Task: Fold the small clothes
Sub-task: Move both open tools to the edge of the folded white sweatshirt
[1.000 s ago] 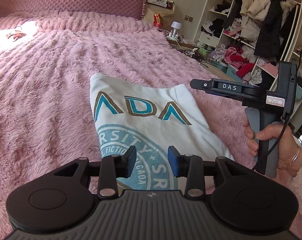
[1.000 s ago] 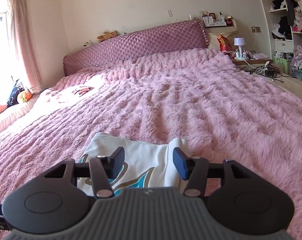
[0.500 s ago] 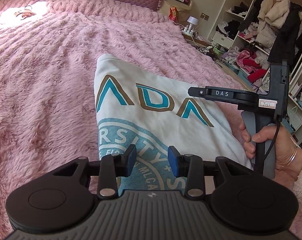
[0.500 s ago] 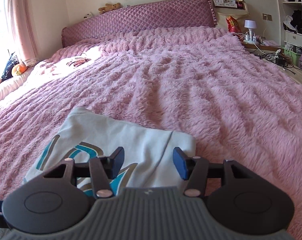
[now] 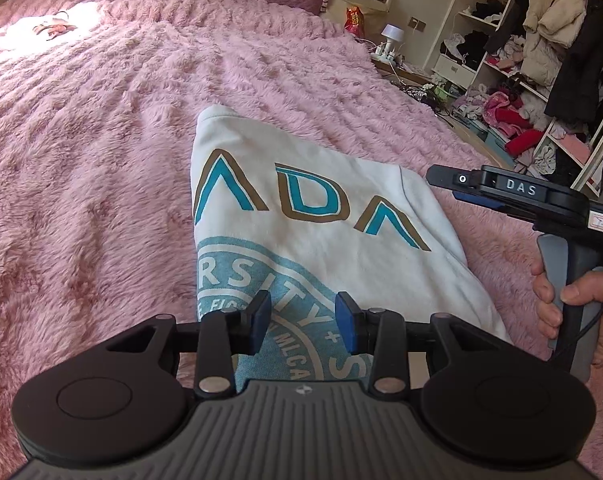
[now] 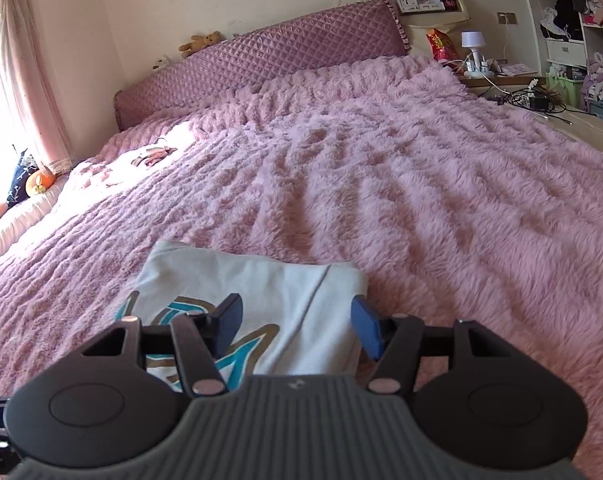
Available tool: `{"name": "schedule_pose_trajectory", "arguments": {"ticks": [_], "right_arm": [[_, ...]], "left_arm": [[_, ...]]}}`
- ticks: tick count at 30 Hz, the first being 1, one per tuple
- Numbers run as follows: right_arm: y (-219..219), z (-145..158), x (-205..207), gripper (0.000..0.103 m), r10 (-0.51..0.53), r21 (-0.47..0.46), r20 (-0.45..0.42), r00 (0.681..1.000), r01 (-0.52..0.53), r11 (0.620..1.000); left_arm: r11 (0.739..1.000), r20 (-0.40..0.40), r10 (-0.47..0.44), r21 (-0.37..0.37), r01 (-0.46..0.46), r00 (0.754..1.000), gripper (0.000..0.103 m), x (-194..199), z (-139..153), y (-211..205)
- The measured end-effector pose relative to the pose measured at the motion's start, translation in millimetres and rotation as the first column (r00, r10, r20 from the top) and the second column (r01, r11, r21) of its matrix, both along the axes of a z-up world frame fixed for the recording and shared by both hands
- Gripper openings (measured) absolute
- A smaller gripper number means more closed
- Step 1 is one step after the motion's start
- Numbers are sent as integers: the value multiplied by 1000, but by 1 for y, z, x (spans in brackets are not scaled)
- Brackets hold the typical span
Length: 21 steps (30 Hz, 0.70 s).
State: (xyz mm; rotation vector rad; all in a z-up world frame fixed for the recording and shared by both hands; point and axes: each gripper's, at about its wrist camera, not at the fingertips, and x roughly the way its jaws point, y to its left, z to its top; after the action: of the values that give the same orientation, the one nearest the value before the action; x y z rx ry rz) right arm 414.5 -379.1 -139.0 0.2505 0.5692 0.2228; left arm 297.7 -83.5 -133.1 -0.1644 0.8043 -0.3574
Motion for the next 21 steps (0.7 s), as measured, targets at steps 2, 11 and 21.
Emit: {"name": "schedule_pose_trajectory", "arguments": {"ticks": [2, 11, 21], "right_arm": [[5, 12, -23, 57, 42, 0, 26, 999, -42, 999], [27, 14, -121, 60, 206, -31, 18, 978, -205, 978], [7, -44, -133, 60, 134, 60, -108, 985, -128, 990]], "left_arm": [[1000, 25, -2, -14, 2, 1000, 43, -9, 10, 0], [997, 57, -80, 2, 80, 995, 47, -49, 19, -12], [998, -29, -58, -2, 58, 998, 46, -48, -29, -7]]}}
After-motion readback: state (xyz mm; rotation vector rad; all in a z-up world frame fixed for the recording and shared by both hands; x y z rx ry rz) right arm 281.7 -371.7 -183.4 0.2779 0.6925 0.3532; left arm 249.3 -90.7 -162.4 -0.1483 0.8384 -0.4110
